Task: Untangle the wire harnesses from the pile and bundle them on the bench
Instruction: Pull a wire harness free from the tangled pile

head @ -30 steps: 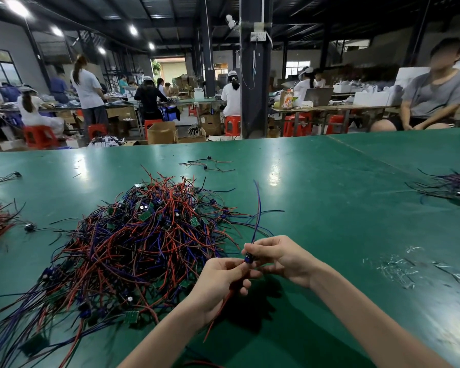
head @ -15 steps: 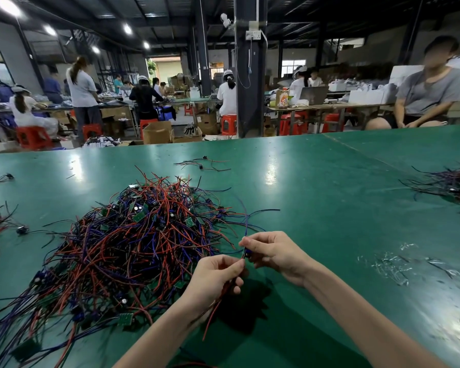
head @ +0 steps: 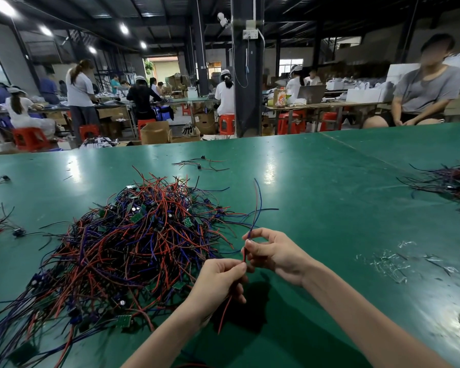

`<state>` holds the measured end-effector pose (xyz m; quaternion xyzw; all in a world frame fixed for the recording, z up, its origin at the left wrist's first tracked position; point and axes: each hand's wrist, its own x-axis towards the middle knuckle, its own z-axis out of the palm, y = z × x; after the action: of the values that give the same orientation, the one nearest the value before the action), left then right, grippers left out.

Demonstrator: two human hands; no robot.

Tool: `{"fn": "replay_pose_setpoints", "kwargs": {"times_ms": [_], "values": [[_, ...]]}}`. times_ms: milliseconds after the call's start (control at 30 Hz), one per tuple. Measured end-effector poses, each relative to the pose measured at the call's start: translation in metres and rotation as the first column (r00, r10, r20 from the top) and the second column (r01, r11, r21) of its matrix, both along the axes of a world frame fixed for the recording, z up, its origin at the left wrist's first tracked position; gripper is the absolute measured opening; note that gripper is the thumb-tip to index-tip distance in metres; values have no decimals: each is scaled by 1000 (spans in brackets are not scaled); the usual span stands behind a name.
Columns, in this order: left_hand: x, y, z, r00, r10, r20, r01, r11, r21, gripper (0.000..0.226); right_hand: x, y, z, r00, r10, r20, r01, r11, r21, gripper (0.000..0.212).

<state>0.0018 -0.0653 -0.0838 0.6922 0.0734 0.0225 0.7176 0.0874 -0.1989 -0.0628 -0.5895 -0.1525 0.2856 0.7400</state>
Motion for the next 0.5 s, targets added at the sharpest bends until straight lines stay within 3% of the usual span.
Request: {"fn": "replay_pose_setpoints", "kwargs": {"times_ms": [333, 500], "values": [[-6, -6, 1, 997, -52, -49, 50, 998, -28, 22, 7, -4, 2, 995, -28, 93, 33, 998, -58, 7], [-7, -6, 1, 997, -52, -55, 51, 998, -26, 23, 10, -8, 5, 998, 0, 70, 2, 1000, -22, 26]]}}
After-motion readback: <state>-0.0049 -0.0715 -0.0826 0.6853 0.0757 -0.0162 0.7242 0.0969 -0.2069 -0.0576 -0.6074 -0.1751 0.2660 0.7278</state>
